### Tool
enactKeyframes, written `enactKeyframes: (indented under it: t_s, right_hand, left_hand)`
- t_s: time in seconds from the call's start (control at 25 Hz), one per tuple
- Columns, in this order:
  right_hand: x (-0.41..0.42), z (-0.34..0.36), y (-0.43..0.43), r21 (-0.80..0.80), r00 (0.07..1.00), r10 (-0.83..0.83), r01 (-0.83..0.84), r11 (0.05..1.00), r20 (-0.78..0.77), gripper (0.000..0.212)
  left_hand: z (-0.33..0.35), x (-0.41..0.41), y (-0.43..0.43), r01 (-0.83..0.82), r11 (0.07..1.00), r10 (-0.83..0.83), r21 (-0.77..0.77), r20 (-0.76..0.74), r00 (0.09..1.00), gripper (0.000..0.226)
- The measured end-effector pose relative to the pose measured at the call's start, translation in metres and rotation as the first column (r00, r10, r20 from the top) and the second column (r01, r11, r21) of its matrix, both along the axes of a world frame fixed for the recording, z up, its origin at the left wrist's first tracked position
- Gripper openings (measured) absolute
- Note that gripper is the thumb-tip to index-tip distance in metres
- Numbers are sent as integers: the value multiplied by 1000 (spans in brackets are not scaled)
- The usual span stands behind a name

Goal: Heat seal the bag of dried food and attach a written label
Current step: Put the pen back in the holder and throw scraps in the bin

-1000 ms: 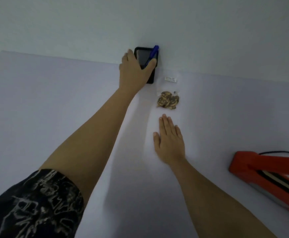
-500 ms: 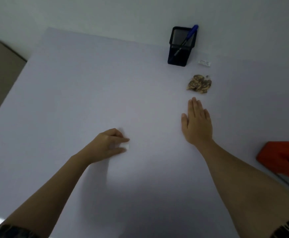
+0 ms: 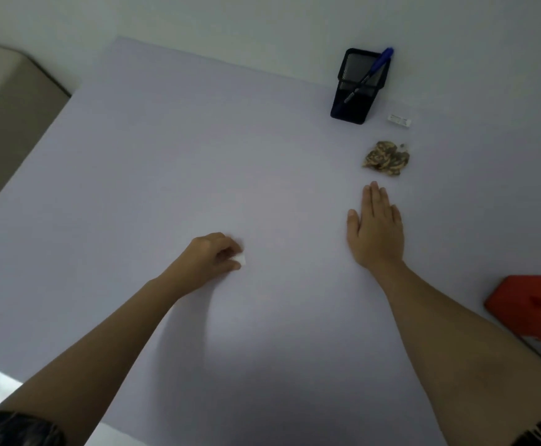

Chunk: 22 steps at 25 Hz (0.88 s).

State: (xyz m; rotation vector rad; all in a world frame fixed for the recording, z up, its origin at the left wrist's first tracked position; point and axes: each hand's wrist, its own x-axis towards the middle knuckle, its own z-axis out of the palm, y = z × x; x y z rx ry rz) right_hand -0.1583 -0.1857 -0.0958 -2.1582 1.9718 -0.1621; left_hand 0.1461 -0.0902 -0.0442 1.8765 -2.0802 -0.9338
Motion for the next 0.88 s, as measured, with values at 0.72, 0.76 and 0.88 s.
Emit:
enactKeyframes:
  t_s: [0.72, 0.76, 0.88]
  right_hand:
    - [93, 41, 114, 46, 828, 4, -36, 998, 561, 44]
    - [117, 47, 146, 80, 762, -15, -48, 996, 648, 42]
    - [182, 60, 248, 150, 618, -33, -138, 979, 785, 37]
  left_hand:
    - [43, -18, 123, -852, 430, 794, 298, -575, 199, 8]
    - [46, -7, 145, -869, 387, 801, 307, -579, 152, 7]
    - [49, 31, 220, -900, 302, 817, 314, -572, 74, 11]
